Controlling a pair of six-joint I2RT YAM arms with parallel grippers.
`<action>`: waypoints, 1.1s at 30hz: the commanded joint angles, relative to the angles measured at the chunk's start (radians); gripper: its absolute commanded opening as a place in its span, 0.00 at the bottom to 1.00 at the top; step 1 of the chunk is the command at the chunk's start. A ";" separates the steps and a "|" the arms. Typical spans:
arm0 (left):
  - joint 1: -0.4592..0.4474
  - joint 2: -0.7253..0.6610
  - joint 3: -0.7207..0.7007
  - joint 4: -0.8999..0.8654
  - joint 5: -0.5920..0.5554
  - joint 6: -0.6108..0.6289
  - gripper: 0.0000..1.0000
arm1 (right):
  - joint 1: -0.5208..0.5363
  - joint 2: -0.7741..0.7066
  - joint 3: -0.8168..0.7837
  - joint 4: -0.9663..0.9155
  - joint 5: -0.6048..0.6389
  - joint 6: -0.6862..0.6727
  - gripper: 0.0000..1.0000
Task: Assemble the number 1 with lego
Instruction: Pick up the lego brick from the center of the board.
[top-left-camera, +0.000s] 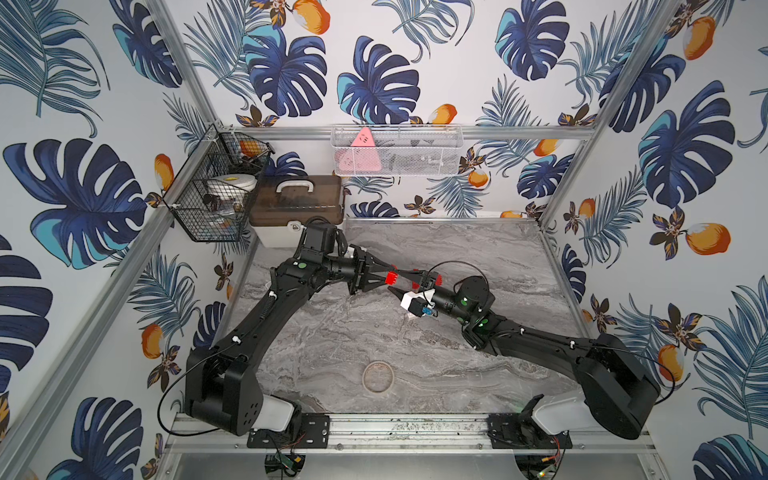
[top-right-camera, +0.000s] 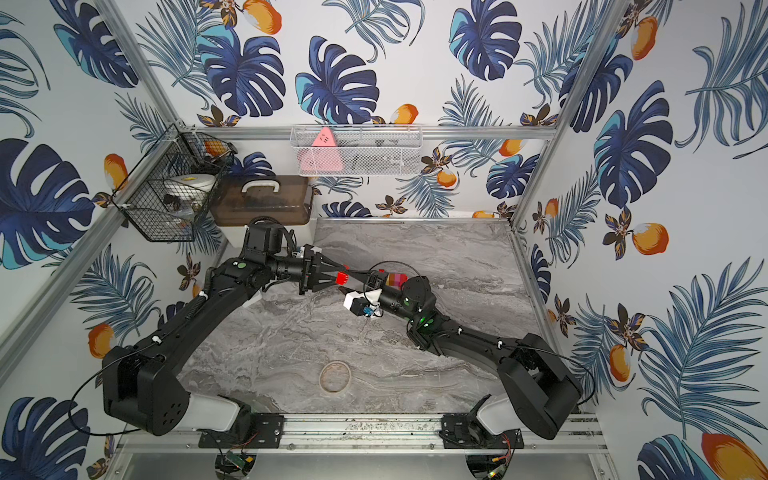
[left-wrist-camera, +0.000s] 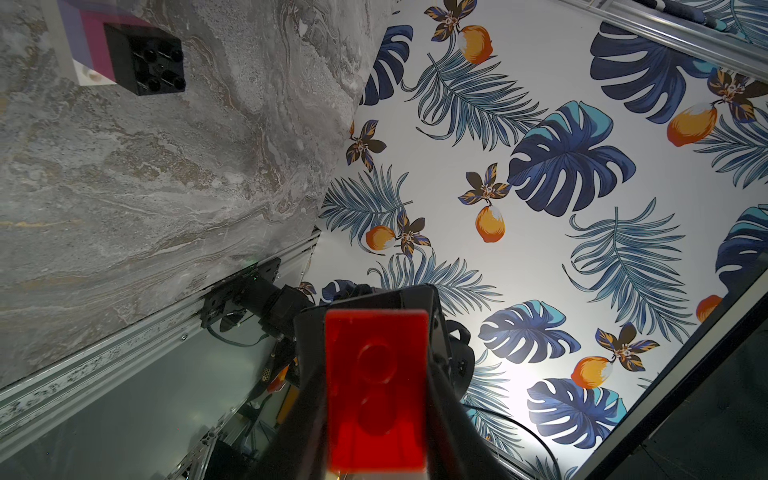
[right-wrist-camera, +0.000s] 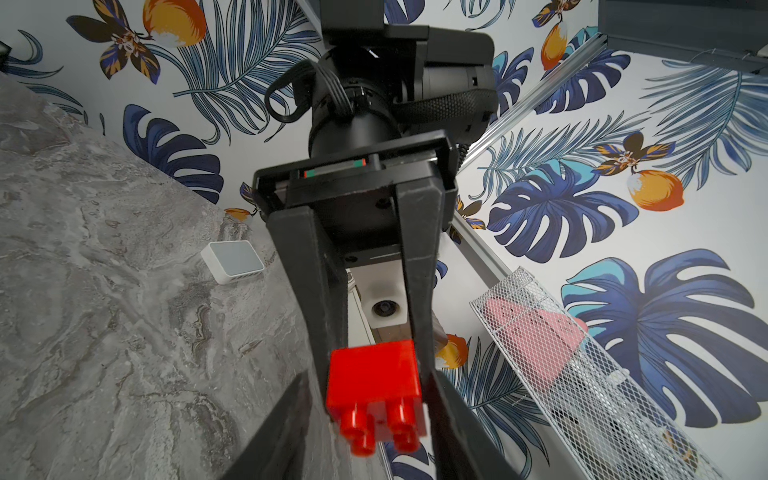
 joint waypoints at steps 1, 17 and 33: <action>-0.008 -0.001 0.002 -0.005 0.033 0.005 0.37 | 0.005 0.015 -0.003 0.082 0.041 -0.023 0.43; -0.022 0.001 0.003 0.016 0.049 -0.034 0.49 | 0.007 0.015 0.003 0.059 0.073 -0.043 0.23; 0.017 0.083 0.196 -0.206 -0.301 0.411 0.63 | 0.003 -0.277 0.082 -0.727 0.165 0.364 0.20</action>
